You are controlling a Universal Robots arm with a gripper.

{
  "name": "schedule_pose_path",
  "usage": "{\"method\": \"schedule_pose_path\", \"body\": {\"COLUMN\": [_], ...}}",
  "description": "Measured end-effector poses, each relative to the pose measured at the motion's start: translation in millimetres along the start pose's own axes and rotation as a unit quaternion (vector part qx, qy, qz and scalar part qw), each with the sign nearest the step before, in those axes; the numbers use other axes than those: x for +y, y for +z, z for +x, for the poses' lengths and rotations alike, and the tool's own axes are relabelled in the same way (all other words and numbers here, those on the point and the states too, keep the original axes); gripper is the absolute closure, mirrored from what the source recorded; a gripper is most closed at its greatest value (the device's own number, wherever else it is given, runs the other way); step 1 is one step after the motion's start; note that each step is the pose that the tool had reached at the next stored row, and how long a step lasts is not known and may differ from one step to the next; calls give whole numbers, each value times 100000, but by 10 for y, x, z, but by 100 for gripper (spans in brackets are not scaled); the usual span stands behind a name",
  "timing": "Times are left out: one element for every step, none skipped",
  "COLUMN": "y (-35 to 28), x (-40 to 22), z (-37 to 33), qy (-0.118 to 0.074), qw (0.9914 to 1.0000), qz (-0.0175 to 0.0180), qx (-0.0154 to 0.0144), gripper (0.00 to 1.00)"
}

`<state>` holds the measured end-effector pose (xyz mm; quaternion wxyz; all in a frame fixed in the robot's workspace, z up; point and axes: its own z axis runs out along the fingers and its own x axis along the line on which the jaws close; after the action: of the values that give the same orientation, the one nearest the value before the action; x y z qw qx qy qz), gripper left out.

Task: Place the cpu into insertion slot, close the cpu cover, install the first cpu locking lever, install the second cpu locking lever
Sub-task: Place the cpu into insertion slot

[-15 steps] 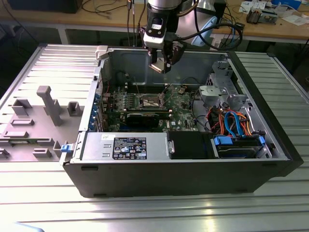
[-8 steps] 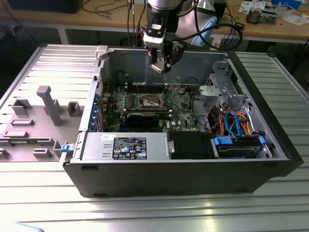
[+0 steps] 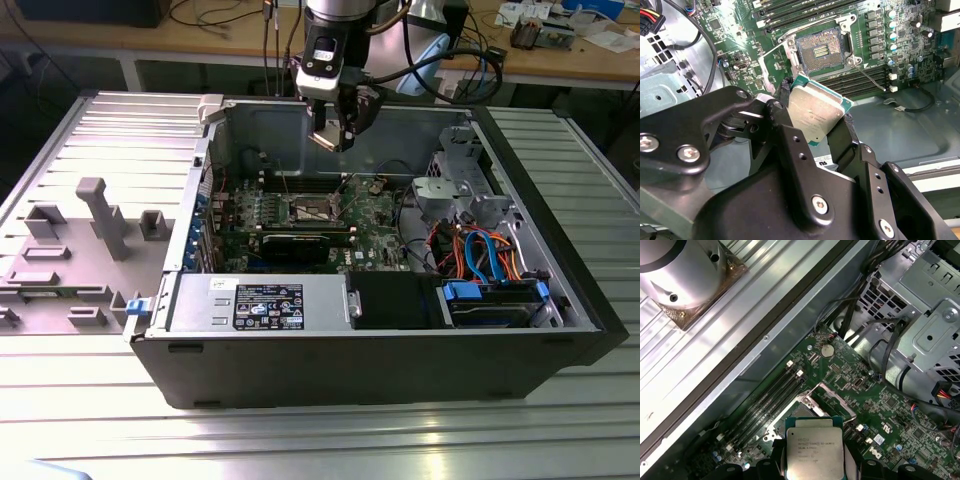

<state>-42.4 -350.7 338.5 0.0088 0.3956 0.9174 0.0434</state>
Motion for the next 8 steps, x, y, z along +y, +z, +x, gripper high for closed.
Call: {"method": "schedule_pose_path", "body": {"y": [0, 1, 1, 1, 1, 2, 2, 2], "x": [0, 0, 0, 0, 0, 0, 0, 0], "z": [0, 0, 0, 0, 0, 0, 0, 0], "qy": [69, 143, 216, 278, 339, 402, 467, 528], "qw": [100000, 100000, 100000, 100000, 99999, 99999, 99999, 99999], "qz": [-4, -5, -6, -8, -8, -11, -11, -11], "qx": [-6, -13, -18, -25, -32, -36, -42, -48], "gripper": [45, 45, 45, 45, 45, 45, 45, 45]}}
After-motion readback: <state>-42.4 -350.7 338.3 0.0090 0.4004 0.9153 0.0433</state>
